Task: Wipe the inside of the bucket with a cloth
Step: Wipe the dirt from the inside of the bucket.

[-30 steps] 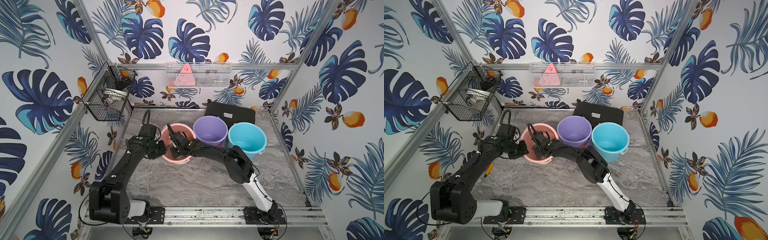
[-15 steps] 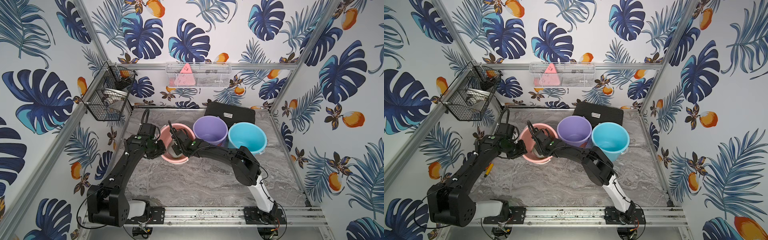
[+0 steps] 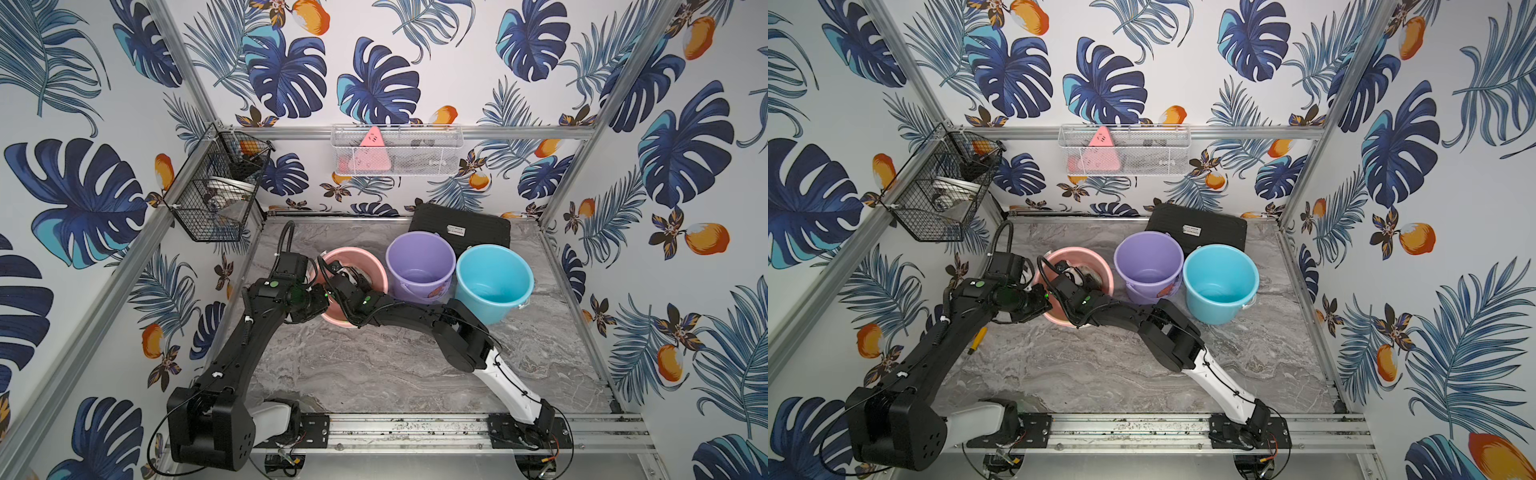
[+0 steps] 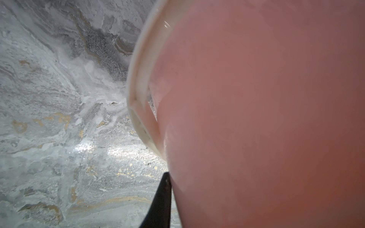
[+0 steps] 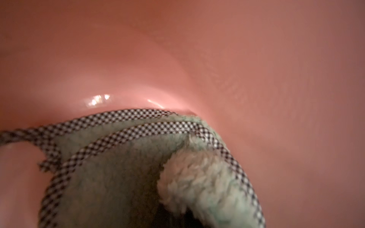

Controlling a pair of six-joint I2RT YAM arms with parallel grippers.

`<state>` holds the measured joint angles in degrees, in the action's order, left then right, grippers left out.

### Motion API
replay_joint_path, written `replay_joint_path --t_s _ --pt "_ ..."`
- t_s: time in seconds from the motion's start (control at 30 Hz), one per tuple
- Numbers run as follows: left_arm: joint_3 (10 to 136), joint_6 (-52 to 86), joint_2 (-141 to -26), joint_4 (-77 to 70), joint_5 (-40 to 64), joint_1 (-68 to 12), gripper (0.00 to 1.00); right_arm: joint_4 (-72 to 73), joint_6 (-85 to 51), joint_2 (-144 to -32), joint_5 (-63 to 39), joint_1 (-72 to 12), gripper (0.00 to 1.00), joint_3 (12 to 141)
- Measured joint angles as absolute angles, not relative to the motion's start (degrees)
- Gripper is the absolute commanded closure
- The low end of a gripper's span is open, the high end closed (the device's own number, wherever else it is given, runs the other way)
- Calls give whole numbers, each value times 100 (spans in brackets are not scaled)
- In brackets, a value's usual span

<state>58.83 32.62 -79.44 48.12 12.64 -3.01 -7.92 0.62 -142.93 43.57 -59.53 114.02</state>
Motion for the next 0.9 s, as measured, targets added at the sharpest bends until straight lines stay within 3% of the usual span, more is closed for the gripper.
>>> replay_joint_path --t_s 0.37,0.9 --pt "5655 3138 -7850 4807 1494 -298 100 -263 -309 -14199 3907 -6012 100 10951" --pt "5553 3385 -7981 4744 1634 -283 100 -331 -1135 -13539 840 -5946 100 10691"
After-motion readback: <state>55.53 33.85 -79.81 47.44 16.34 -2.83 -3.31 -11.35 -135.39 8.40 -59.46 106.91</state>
